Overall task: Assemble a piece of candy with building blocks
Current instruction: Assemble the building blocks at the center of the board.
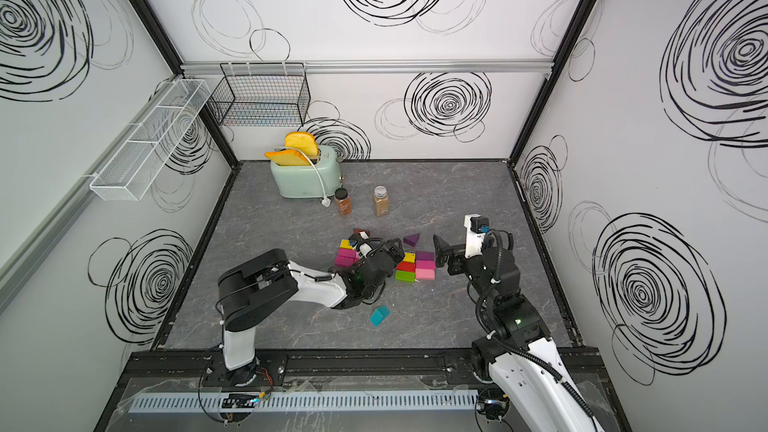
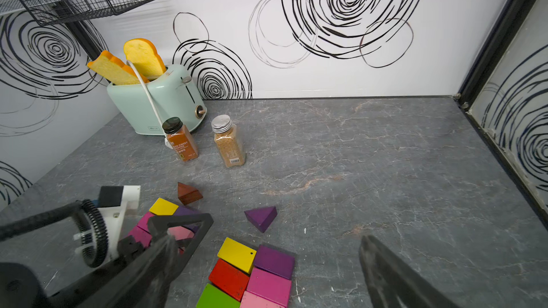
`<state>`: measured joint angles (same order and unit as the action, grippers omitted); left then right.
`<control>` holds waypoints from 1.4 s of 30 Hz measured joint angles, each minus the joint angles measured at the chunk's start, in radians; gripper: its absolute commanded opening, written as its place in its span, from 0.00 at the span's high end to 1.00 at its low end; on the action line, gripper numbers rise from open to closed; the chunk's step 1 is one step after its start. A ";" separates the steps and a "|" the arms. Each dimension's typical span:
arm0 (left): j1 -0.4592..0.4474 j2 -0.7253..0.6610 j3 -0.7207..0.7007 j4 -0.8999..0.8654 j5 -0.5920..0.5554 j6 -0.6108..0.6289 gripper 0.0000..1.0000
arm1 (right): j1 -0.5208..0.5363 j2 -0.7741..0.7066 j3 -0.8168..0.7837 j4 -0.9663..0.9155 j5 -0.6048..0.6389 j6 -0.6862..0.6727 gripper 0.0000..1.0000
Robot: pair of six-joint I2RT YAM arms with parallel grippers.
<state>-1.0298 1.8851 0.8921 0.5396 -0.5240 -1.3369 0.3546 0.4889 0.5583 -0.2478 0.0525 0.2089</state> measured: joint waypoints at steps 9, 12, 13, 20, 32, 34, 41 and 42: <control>-0.090 -0.171 0.003 -0.219 0.237 0.159 0.02 | -0.192 0.206 0.098 0.002 -0.112 -0.046 0.01; -0.112 -0.169 0.004 -0.267 0.291 0.176 0.02 | -0.232 0.234 0.093 0.002 -0.160 -0.044 0.01; -0.116 -0.166 0.004 -0.274 0.306 0.180 0.02 | -0.243 0.233 0.092 0.002 -0.172 -0.043 0.01; -0.125 -0.084 0.016 -0.264 0.379 0.188 0.02 | -0.282 0.227 0.092 0.005 -0.212 -0.043 0.01; -0.104 0.029 0.087 -0.198 0.435 0.185 0.02 | -0.306 0.226 0.090 0.005 -0.234 -0.045 0.01; -0.095 0.036 0.089 -0.181 0.438 0.182 0.02 | -0.306 0.226 0.090 0.005 -0.236 -0.045 0.01; -0.075 0.052 0.090 -0.142 0.451 0.174 0.02 | -0.307 0.225 0.086 0.006 -0.241 -0.045 0.01; -0.074 0.053 0.090 -0.138 0.452 0.174 0.02 | -0.307 0.225 0.084 0.007 -0.241 -0.045 0.01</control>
<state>-1.1034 1.9381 0.9825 0.4011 -0.0715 -1.1633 0.0479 0.7139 0.6426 -0.2405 -0.1890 0.1642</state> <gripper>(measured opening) 0.978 0.989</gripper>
